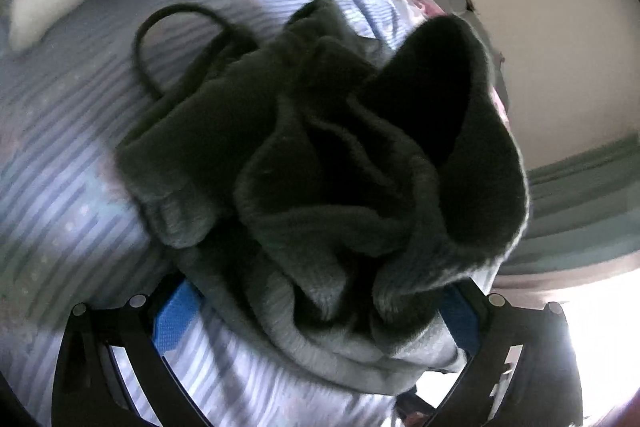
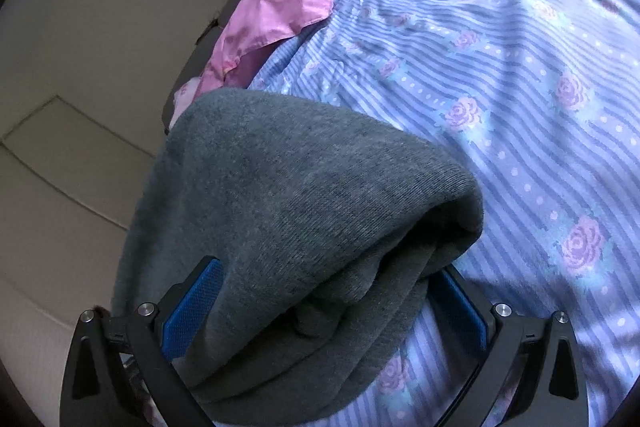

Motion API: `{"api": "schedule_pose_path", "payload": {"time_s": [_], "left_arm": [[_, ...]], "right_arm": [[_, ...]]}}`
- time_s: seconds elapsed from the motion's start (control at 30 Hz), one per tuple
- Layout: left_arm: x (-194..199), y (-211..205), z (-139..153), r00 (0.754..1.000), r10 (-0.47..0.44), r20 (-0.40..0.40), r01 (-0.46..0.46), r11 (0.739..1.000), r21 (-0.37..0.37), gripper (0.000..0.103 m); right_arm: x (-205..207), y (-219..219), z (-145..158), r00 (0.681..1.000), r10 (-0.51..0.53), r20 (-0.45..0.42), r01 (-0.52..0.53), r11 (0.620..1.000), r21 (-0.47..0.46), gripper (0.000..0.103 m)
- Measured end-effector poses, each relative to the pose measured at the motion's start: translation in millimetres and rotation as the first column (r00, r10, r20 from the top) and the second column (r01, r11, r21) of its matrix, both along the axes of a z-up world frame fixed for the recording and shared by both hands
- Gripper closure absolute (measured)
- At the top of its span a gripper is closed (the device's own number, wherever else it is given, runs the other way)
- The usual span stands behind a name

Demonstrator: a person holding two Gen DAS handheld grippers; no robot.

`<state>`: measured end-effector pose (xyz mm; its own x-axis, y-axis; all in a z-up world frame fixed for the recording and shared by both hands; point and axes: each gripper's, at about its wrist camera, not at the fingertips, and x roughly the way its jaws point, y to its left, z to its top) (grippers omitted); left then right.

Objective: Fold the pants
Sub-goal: 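Lift the bundle with both tools and carry it toward the clothes stack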

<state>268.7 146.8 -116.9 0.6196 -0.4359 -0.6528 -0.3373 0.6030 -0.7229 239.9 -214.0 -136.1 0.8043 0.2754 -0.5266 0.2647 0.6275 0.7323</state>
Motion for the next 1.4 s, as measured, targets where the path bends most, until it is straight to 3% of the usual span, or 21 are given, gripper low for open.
{"api": "schedule_pose_path", "payload": {"time_s": [0.13, 0.3, 0.5, 0.6, 0.83, 0.97, 1.13, 1.4], "left_arm": [[5, -3, 6, 1.0, 0.009, 0.011, -0.01, 0.999, 0.044, 0.0], [14, -9, 22, 0.998, -0.009, 0.061, 0.001, 0.991, 0.137, 0.005], [17, -3, 9, 0.998, -0.008, 0.056, 0.002, 0.995, 0.099, 0.008], [14, 0, 9, 0.998, -0.012, 0.057, 0.007, 0.996, 0.089, 0.021], [11, -2, 16, 0.998, -0.044, 0.051, 0.038, 0.993, 0.115, 0.039], [8, -11, 29, 0.995, -0.07, 0.064, 0.055, 0.977, 0.208, 0.046], [2, -30, 48, 0.987, -0.121, 0.104, 0.075, 0.927, 0.367, 0.051], [-14, -35, 83, 0.97, -0.157, 0.184, 0.058, 0.889, 0.455, 0.054]], "right_arm": [[6, -10, -2, 1.0, -0.018, -0.011, 0.019, 0.995, 0.095, 0.0], [17, -12, 3, 1.0, 0.013, 0.018, -0.016, 0.989, 0.145, 0.0], [40, -15, -2, 0.999, 0.016, -0.045, -0.008, 0.984, 0.177, 0.0], [44, -9, 1, 0.998, 0.041, -0.056, -0.034, 0.992, 0.118, 0.0], [38, -5, 7, 0.993, 0.063, -0.097, -0.061, 0.998, 0.016, 0.024], [36, 1, 19, 0.991, 0.077, -0.113, -0.085, 0.994, -0.07, 0.035], [28, 8, 38, 0.992, 0.102, -0.073, -0.113, 0.977, -0.182, 0.05], [8, 16, 75, 0.992, 0.13, 0.002, -0.124, 0.95, -0.285, 0.058]]}}
